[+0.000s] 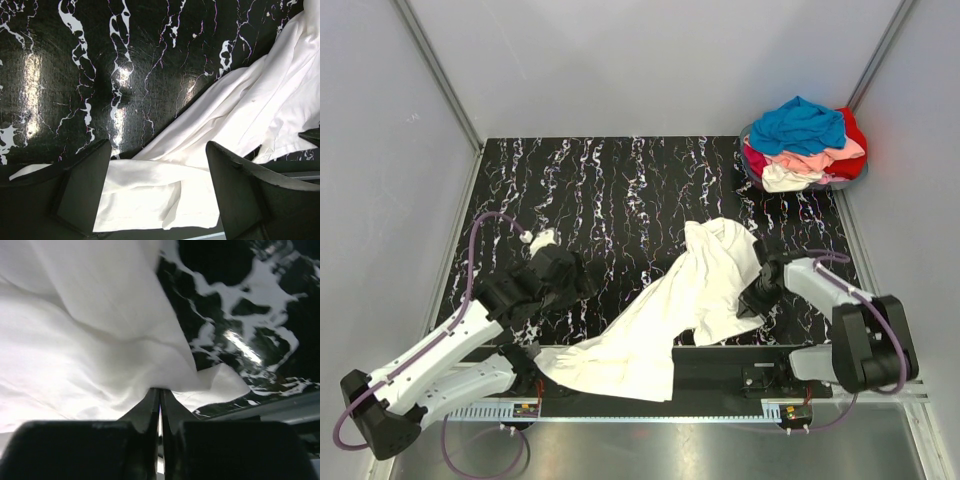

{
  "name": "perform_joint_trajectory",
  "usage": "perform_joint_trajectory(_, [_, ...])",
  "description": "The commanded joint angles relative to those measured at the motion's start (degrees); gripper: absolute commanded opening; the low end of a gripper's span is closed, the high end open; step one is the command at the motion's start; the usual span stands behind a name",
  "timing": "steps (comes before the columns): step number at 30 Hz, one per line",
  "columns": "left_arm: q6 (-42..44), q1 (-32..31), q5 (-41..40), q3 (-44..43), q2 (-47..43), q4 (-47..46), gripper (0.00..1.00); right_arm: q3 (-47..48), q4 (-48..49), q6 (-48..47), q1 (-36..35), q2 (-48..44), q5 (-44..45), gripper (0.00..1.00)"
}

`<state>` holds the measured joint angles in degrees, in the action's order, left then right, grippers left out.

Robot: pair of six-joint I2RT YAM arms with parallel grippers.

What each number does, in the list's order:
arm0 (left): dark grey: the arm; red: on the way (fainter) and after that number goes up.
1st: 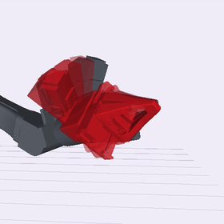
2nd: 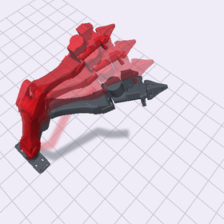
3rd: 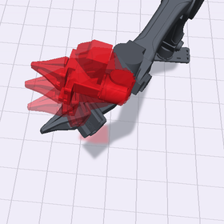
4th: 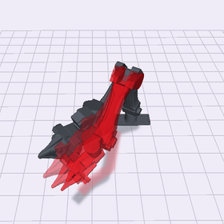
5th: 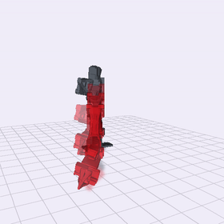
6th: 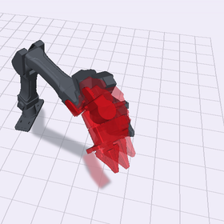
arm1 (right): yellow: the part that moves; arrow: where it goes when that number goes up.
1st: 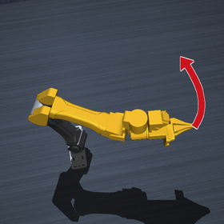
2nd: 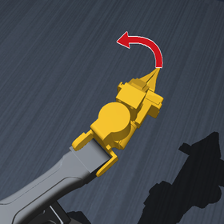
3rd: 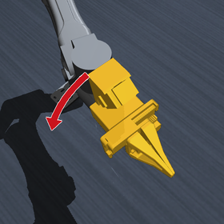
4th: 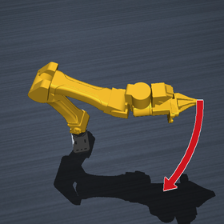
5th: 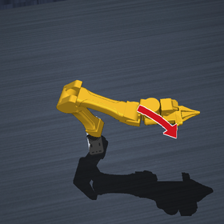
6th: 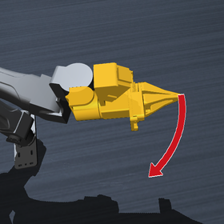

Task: Fold and stack the t-shirts
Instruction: Flatten the tshirt out

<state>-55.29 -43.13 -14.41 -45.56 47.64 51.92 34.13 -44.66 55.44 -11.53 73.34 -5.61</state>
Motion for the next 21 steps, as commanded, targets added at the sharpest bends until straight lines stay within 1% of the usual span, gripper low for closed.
perform_joint_trajectory(1, [0.62,-0.37,-2.28,-0.32,1.23,-3.05,0.82,4.97,6.16,-1.65,-0.34,5.04,-0.37,0.06])
perform_joint_trajectory(2, [0.88,-0.28,-2.28,-0.49,1.4,-3.05,0.82,6.37,8.87,-1.56,-0.42,8.45,-1.76,0.05])
perform_joint_trajectory(4, [1.06,-0.28,-2.37,-0.84,1.93,-2.97,0.83,9.18,10.56,-1.74,-0.34,12.51,-2.74,0.03])
perform_joint_trajectory(5, [1.15,-0.28,-2.46,-1.02,2.02,-2.88,0.83,12.59,12.48,-1.74,-0.34,16.1,-3.96,0.01])
perform_joint_trajectory(7, [1.15,-0.28,-2.37,-1.55,2.2,-2.62,0.83,16.74,12.94,-1.74,-0.34,19.11,-4.41,0.0])
perform_joint_trajectory(8, [1.15,-0.28,-2.37,-1.81,2.11,-2.35,0.83,20.24,13.98,-1.65,-0.34,21.03,-4.94,0.0])
perform_joint_trajectory(10, [1.06,-0.28,-2.29,-2.51,2.11,-1.48,0.83,24.47,13.12,-1.39,-0.42,23.76,-4.33,0.0])
perform_joint_trajectory(11, [1.15,-0.28,-1.94,-2.69,2.11,-1.12,0.83,28.41,12.59,-1.47,-0.42,24.56,-3.98,0.0])
perform_joint_trajectory(13, [1.23,-0.28,-0.27,-2.87,2.81,0.01,0.83,32.65,9.7,-2.17,-0.25,27.1,-2.49,0.0])
perform_joint_trajectory(14, [0.45,-0.37,0.17,-2.61,3.51,1.76,0.83,35.97,9.16,-2.53,-0.33,27.73,-1.96,0.0])
perform_joint_trajectory(17, [-2.7,-2.82,0.0,-0.94,3.87,4.76,0.83,40.99,7.14,-3.93,0.01,28.96,-0.64,0.0])
perform_joint_trajectory(19, [-4.56,-5.81,-0.26,-0.23,3.95,5.82,0.83,42.77,4.69,-5.34,0.45,27.92,0.68,0.04])
perform_joint_trajectory(20, [-6.39,-6.95,-0.44,0.2,4.39,6.78,0.83,43.3,4.15,-5.86,0.63,26.95,1.38,0.08])
perform_joint_trajectory(21, [-7.37,-9.4,-0.79,0.21,4.74,7.31,0.83,43.13,3.71,-6.83,0.89,25.72,2.34,0.14])
